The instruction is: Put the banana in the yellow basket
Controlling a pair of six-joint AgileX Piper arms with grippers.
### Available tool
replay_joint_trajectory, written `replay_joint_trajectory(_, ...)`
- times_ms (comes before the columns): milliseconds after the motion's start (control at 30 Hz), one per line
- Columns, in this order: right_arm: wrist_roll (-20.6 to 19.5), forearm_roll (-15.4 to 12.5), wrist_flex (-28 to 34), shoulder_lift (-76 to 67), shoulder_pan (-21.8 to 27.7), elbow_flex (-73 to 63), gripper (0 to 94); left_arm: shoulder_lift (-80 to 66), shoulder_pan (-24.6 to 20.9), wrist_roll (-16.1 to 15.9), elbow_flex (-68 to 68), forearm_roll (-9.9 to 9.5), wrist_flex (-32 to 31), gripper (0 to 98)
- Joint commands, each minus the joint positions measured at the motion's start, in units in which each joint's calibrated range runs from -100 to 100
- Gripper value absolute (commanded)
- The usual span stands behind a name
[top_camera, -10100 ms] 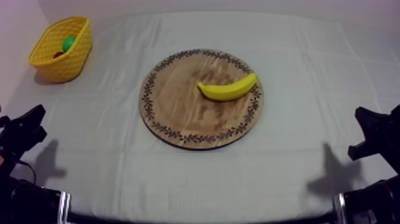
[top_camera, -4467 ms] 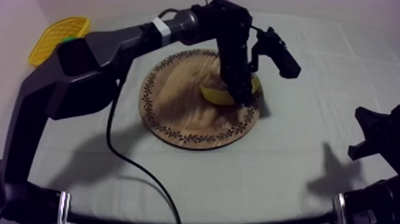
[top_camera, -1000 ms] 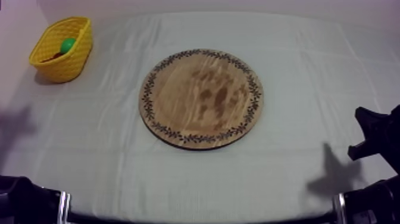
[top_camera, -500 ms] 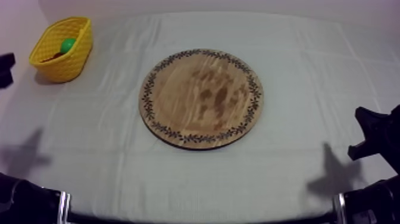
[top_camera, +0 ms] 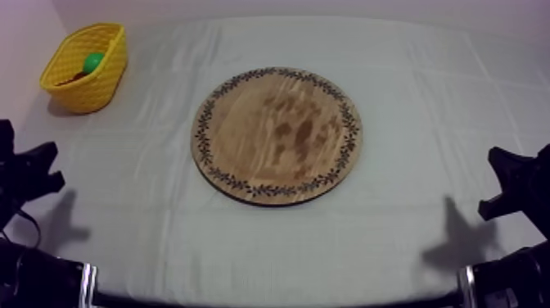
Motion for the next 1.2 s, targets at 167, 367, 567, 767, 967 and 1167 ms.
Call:
replay_joint_trajectory(167,0.0,0.0,0.0,0.0,0.0,0.0,0.2,-5.9,-0.5,1.6,4.2,-1.51,0.3,0.1)
replay_joint_trajectory(367,0.0,0.0,0.0,0.0,0.0,0.0,0.2,-9.2,-0.7,4.8,4.3,-3.75,1.6,0.1)
replay_joint_trajectory(567,0.0,0.0,0.0,0.0,0.0,0.0,0.2,-11.2,-0.9,6.9,4.5,-4.09,1.5,0.1)
replay_joint_trajectory(767,0.0,0.0,0.0,0.0,0.0,0.0,0.2,-11.5,-1.0,8.8,5.9,-4.28,-3.1,0.1)
replay_joint_trajectory(967,0.0,0.0,0.0,0.0,0.0,0.0,0.2,-11.5,-1.0,9.3,6.2,-4.32,-4.0,0.1)
replay_joint_trajectory(1167,0.0,0.0,0.0,0.0,0.0,0.0,0.2,-11.6,-1.0,9.4,6.2,-4.33,-4.1,0.1)
